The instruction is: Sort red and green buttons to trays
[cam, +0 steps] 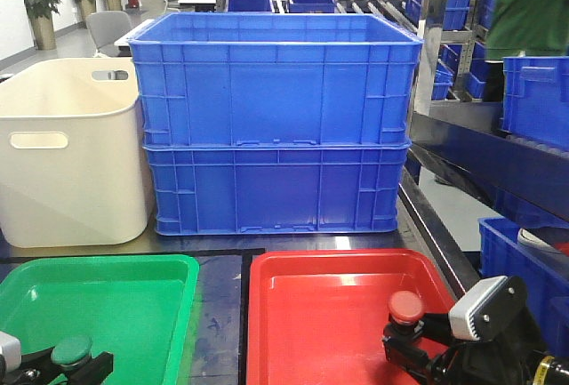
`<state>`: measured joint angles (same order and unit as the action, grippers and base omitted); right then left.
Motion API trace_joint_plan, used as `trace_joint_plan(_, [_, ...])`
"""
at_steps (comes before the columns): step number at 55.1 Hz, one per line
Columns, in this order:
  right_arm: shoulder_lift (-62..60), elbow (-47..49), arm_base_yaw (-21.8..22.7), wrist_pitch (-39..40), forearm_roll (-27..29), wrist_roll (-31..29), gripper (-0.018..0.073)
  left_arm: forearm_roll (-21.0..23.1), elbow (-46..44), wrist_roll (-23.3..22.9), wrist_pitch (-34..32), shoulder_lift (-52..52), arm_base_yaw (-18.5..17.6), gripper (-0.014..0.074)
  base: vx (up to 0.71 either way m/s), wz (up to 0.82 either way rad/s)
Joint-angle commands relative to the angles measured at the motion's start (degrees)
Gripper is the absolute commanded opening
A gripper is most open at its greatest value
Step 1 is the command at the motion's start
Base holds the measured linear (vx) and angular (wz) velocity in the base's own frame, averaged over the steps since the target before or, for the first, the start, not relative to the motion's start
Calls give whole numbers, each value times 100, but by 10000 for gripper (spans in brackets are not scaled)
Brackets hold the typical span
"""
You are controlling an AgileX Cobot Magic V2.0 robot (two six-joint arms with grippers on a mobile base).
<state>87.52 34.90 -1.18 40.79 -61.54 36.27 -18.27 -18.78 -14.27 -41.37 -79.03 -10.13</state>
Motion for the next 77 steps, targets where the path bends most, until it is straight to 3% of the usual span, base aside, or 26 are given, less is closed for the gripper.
trace_joint_plan(1, [-144,180,11,426,218,-55,238,107,-177,11,-508,112,-8,182,0,0])
trace_joint_plan(12, [-117,180,11,481,239,35,488,107,-177,8,-507,112,-8,412,0,0])
trace_joint_plan(20, [-117,180,11,493,244,62,600,120,-177,8,-521,112,-8,535,0,0])
trace_joint_plan(33, [-391,180,11,520,373,64,609,120,-177,8,-622,367,-8,574,0,0])
trace_joint_plan(47, [-1399,180,11,491,406,348,585,108,-177,-59,-405,1414,-8,571,0,0])
trace_joint_plan(54, [-2010,180,11,390,303,982,531,47,-177,-59,167,2239,-8,538,0,0])
trace_joint_plan(60, [-2640,176,11,-234,-199,1716,377,-3,-177,-59,1229,3029,-16,421,0,0])
trace_joint_plan(64, [-3243,176,11,-905,-914,2813,188,-3,-177,-299,2180,3664,-25,253,0,0])
trace_joint_plan(68, [-3758,157,11,-1271,-2064,4140,-18,9,-177,-649,3102,4280,-25,52,0,0])
trace_joint_plan(70, [-4021,157,11,-1317,-2646,4665,-14,15,-177,-750,3586,4522,-25,-9,0,0])
trace_joint_plan(74, [-4404,157,11,-1180,-4049,5898,-11,40,-177,-776,4454,5046,-25,-8,0,0])
trace_joint_plan(77, [-4635,67,11,-1075,-4020,6382,-10,116,-177,-776,4935,5354,-25,-8,0,0])
